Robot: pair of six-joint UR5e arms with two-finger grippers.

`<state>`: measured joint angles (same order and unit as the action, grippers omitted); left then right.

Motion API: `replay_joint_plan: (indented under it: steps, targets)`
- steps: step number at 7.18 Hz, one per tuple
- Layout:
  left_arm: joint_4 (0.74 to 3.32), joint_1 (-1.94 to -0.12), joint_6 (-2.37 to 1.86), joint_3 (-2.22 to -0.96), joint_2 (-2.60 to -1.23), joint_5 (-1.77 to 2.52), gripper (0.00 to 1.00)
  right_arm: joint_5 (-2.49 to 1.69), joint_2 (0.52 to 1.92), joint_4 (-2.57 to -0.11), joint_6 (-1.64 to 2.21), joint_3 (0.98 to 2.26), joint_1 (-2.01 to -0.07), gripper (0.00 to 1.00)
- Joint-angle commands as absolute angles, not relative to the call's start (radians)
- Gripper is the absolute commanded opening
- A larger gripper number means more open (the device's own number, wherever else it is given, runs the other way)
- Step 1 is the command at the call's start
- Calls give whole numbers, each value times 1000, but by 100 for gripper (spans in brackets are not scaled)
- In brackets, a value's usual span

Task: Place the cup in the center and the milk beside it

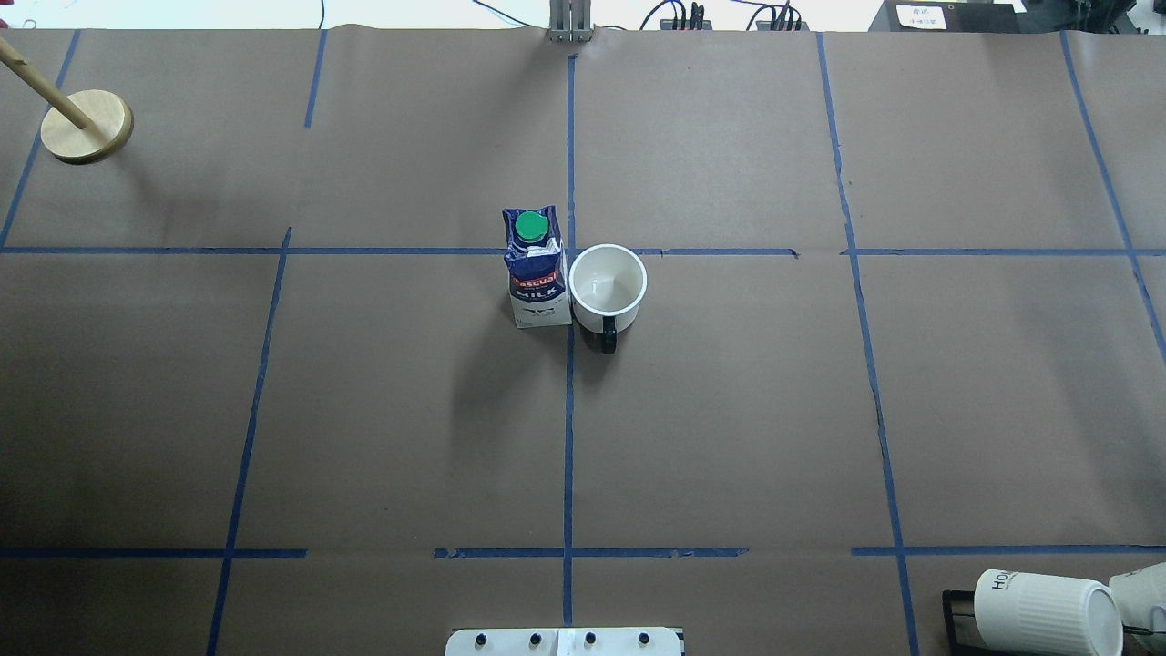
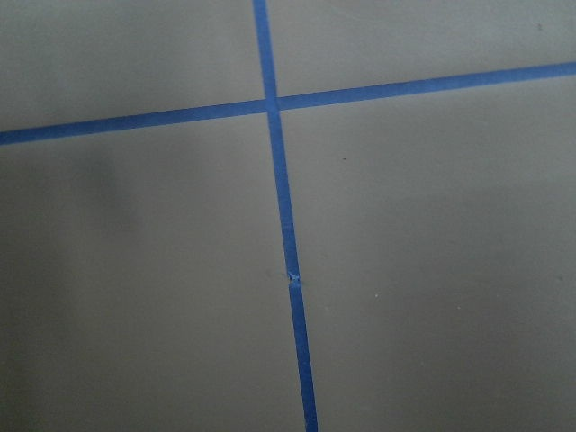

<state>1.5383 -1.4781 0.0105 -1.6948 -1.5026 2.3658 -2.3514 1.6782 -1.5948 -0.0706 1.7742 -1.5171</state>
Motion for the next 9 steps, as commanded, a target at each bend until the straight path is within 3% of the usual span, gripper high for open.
replay_joint_plan:
  steps: [1,9]
  targets:
    - [1537,-1479,2,-1703,-1499,2356,100,-2352,1678,-1595,-69,1773,-1517,98]
    - [1531,-1477,12,-1692,-1503,2353,100,-2345,1678,-1594,-48,1773,-1502,97]
